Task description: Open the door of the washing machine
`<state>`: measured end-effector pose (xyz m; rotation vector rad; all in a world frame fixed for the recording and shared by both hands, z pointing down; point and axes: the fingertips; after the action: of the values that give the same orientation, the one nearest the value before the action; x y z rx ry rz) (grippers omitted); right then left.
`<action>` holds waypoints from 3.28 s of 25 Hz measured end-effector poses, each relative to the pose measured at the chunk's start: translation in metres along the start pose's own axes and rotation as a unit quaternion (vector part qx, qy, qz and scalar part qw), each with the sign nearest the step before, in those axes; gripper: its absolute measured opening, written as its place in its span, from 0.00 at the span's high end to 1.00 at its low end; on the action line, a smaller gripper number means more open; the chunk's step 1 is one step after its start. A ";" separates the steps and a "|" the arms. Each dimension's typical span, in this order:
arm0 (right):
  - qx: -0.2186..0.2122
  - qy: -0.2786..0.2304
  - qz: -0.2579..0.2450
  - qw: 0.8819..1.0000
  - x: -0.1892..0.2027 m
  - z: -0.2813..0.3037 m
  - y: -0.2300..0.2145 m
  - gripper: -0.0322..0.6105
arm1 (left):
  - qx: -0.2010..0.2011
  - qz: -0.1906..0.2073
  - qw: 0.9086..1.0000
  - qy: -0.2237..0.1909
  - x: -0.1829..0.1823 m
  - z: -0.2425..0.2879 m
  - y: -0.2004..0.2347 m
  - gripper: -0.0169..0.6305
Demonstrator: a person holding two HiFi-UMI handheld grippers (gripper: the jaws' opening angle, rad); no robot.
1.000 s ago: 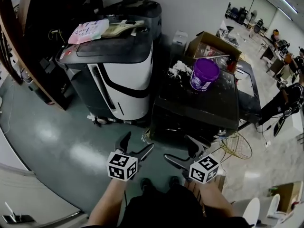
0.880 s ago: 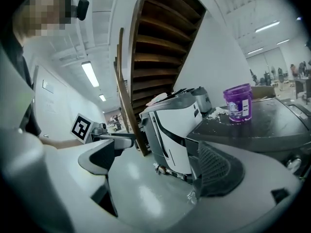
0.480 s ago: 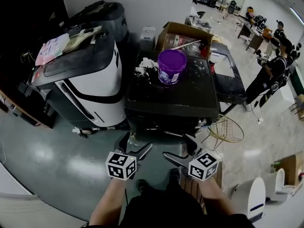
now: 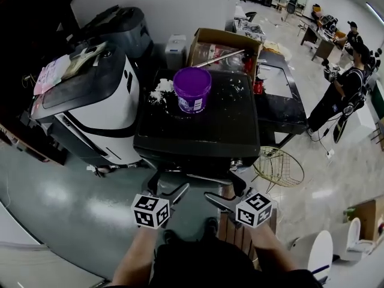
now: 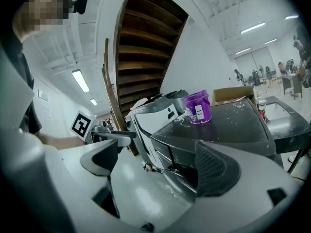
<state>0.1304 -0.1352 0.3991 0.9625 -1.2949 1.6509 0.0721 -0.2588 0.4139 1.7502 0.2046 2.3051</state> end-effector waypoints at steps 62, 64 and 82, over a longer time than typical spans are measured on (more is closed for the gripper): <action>0.091 0.308 -0.024 0.947 0.280 0.050 -0.217 0.44 | -0.034 -0.060 0.979 0.194 0.211 0.122 0.058 0.21; 0.093 0.318 -0.035 0.943 0.284 0.052 -0.220 0.45 | -0.034 -0.060 0.978 0.198 0.212 0.121 0.058 0.21; 0.077 0.382 -0.244 0.888 0.295 0.049 -0.229 0.72 | -0.038 -0.075 0.974 0.211 0.228 0.107 0.058 0.21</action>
<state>0.2326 -0.1093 0.7603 0.5489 -0.3521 1.4955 0.1110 -0.2565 0.6691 1.1473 0.3044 2.5046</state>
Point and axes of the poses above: the fingertips, and each gripper's own axes: z forward along the fingers, y to its left, x out of its underside, and after that the axes turned 8 degrees about -y, right-handed
